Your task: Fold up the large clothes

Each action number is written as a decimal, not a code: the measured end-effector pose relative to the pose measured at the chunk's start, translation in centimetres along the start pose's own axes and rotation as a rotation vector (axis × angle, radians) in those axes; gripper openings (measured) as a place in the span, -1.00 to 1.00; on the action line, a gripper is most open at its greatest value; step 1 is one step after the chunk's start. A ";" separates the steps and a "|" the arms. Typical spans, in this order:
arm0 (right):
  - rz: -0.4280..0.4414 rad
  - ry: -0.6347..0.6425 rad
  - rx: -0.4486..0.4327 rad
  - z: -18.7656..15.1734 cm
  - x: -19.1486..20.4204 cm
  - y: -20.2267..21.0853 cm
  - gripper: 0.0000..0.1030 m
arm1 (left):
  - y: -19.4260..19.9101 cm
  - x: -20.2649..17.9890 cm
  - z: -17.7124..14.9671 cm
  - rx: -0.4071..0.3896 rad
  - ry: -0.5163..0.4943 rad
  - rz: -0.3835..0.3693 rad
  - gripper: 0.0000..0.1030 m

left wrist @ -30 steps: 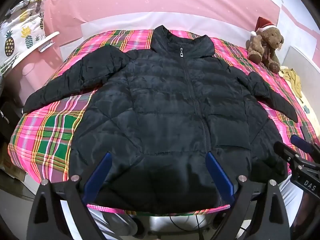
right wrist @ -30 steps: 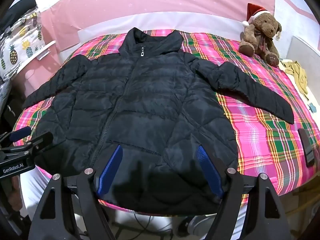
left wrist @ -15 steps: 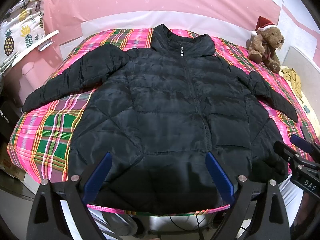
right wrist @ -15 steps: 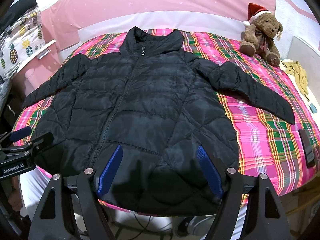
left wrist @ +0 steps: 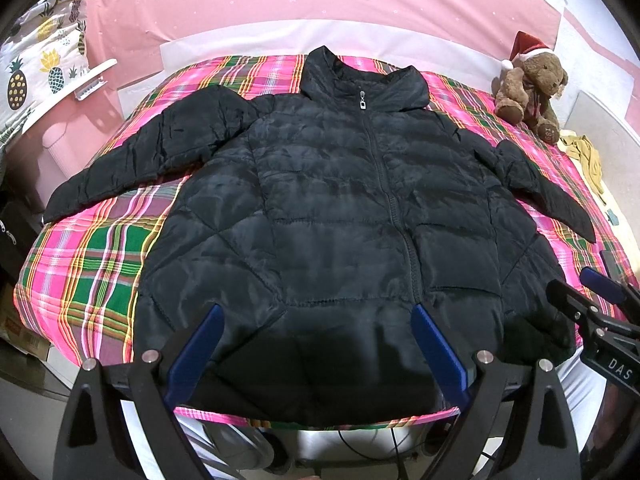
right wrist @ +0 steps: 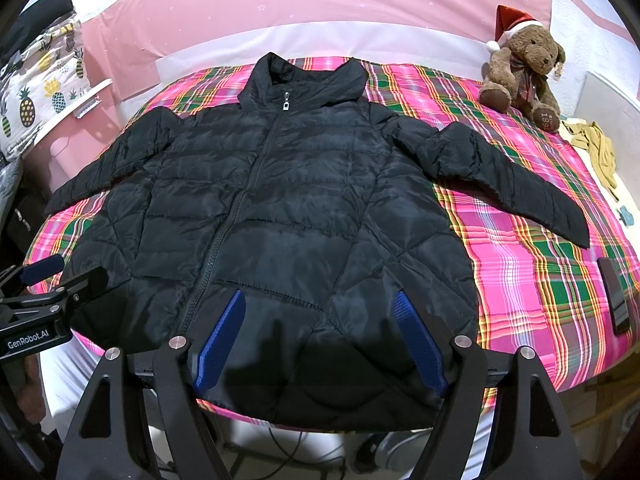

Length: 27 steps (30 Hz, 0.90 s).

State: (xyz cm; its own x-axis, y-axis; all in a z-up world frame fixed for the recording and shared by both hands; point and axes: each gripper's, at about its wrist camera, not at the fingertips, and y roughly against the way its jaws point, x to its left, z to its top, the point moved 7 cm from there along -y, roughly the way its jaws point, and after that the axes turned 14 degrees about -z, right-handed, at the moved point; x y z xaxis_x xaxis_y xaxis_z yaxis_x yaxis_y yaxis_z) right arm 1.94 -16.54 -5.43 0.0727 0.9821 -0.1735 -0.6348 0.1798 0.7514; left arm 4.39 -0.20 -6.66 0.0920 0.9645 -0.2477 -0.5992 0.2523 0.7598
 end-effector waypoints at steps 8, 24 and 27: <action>0.000 0.000 0.001 0.0 0.1 -0.1 0.49 | 0.0 0.0 -0.1 0.001 0.001 -0.001 0.86; 0.000 0.001 0.004 0.1 0.2 -0.2 0.49 | 0.0 0.0 -0.3 0.001 0.002 -0.001 0.86; 0.000 0.001 0.005 0.3 0.2 -0.3 0.49 | 0.0 0.0 -0.2 0.003 0.002 -0.001 0.86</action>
State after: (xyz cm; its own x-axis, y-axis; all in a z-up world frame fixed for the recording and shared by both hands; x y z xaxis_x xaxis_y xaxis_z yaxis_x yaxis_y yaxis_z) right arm 2.33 -16.32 -5.50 0.0714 0.9821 -0.1743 -0.6312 0.1798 0.7545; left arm 4.23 -0.20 -6.80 0.0912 0.9640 -0.2498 -0.5969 0.2537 0.7611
